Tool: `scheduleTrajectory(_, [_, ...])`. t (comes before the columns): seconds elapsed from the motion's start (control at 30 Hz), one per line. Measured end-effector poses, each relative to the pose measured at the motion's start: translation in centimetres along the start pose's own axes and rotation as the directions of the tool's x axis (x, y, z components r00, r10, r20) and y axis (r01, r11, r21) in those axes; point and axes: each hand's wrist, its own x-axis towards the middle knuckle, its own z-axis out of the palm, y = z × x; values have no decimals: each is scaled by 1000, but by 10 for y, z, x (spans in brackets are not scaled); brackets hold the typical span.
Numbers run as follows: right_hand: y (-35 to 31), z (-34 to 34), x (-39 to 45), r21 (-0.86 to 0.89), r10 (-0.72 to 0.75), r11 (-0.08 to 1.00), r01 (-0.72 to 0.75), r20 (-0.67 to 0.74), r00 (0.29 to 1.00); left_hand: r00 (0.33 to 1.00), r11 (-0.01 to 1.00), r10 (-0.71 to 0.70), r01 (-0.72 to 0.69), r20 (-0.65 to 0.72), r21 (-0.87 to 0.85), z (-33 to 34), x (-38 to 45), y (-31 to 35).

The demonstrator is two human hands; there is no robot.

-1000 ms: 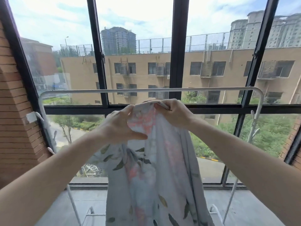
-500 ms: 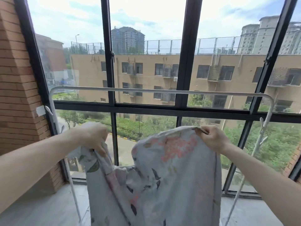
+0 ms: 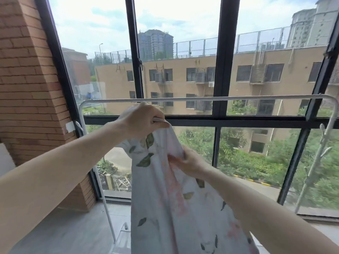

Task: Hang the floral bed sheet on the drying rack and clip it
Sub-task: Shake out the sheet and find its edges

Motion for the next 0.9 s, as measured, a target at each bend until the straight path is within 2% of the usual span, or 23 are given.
scheduleTrajectory(0.07, [-7, 1, 10, 169, -43, 984, 63, -118, 992, 999, 999, -35, 34, 25, 25, -6, -2, -3])
scheduleTrajectory(0.13, [-5, -12, 15, 248, -55, 961, 119, -253, 966, 978, 982, -175, 165, 117, 91, -9, -13, -16])
scheduleTrajectory(0.2, [-9, -31, 18, 230, -86, 958, 172, -343, 935, 901, 926, -362, 320, 240, 199, -5, -31, -30])
scheduleTrajectory(0.23, [-12, -41, 19, 216, -107, 957, 192, -351, 930, 849, 900, -433, 389, 303, 198, -2, -39, -35])
scheduleTrajectory(0.3, [-22, -56, 20, 163, -151, 962, 219, -351, 924, 772, 841, -493, 541, 402, -5, 4, -54, -46])
scheduleTrajectory(0.33, [-26, -62, 21, 138, -162, 965, 224, -358, 919, 759, 800, -489, 587, 430, -125, 4, -59, -51])
scheduleTrajectory(0.37, [-28, -67, 21, 124, -163, 967, 224, -376, 912, 758, 754, -489, 616, 432, -227, 4, -61, -58])
scheduleTrajectory(0.43, [-28, -77, 20, 93, -171, 970, 226, -401, 900, 760, 671, -548, 648, 349, -359, 2, -59, -71])
scheduleTrajectory(0.5, [-22, -85, 20, 58, -167, 976, 208, -409, 897, 767, 669, -608, 634, 206, -389, -4, -53, -78])
scheduleTrajectory(0.57, [-15, -93, 20, 41, -163, 980, 196, -408, 898, 802, 741, -591, 580, 83, -338, -9, -44, -80])
scheduleTrajectory(0.67, [-9, -105, 23, 35, -146, 984, 175, -401, 904, 842, 819, -539, 526, 6, -229, -25, -33, -67])
scheduleTrajectory(0.8, [-15, -120, 25, -11, -135, 990, 140, -343, 930, 825, 824, -564, 565, 27, -46, -45, -11, -57])
scheduleTrajectory(0.83, [-21, -126, 27, -17, -131, 991, 133, -330, 935, 810, 809, -585, 587, 48, -33, -50, -6, -56])
scheduleTrajectory(0.9, [-48, -146, 32, -9, -150, 987, 158, -363, 920, 777, 769, -627, 630, 62, -112, -64, 6, -55])
